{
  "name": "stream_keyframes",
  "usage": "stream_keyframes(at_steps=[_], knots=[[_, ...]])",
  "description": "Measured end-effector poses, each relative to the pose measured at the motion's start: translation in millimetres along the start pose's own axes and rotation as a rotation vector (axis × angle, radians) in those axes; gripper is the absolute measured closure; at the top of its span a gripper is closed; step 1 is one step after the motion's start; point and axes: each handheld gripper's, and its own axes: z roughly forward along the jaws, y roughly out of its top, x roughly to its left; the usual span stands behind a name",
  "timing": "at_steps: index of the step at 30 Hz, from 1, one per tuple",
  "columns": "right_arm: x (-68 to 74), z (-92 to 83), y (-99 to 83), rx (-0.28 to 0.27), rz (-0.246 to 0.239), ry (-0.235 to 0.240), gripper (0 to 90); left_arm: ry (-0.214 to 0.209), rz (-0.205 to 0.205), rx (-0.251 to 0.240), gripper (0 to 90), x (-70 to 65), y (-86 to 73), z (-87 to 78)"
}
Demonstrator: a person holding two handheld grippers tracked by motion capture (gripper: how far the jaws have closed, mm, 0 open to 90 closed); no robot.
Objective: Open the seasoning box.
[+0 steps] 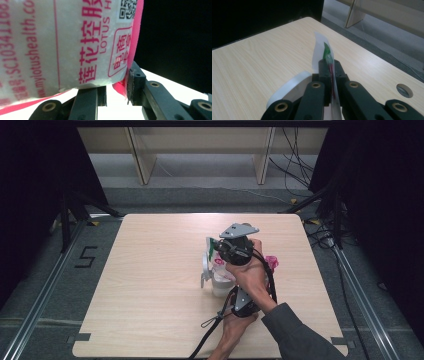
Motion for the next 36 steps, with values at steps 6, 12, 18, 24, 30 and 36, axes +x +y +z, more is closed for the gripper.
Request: stream_keyframes(at_steps=[6, 12, 18, 24, 30, 36], knots=[[-1.6, -3.0, -0.1, -0.023, -0.003, 0.013, 89.8, -0.006, 0.002, 0.018, 72.7, 2.6, -0.5, -1.0], [-3.8, -9.1, -0.9, -0.042, 0.012, 0.012, 89.8, -0.004, -0.041, -0.008, 72.5, -1.4, -2.0, 1.2], [-8.3, -18.4, -2.6, -0.064, 0.013, 0.016, 89.8, 0.032, -0.013, 0.025, 71.6, 2.4, -4.9, 1.1], [-14.7, -28.6, -7.8, -0.094, 0.03, 0.023, 89.8, 0.083, 0.028, 0.038, 70.1, 4.4, -6.0, 1.3], [-21.1, -37.8, -14.0, -0.137, 0.061, 0.03, 89.9, 0.074, 0.023, 0.052, 68.4, 4.9, -7.0, 1.8], [-26.2, -48.3, -20.8, -0.188, 0.105, 0.065, 89.9, 0.082, 0.033, 0.076, 66.3, 8.5, -7.8, 0.1]])
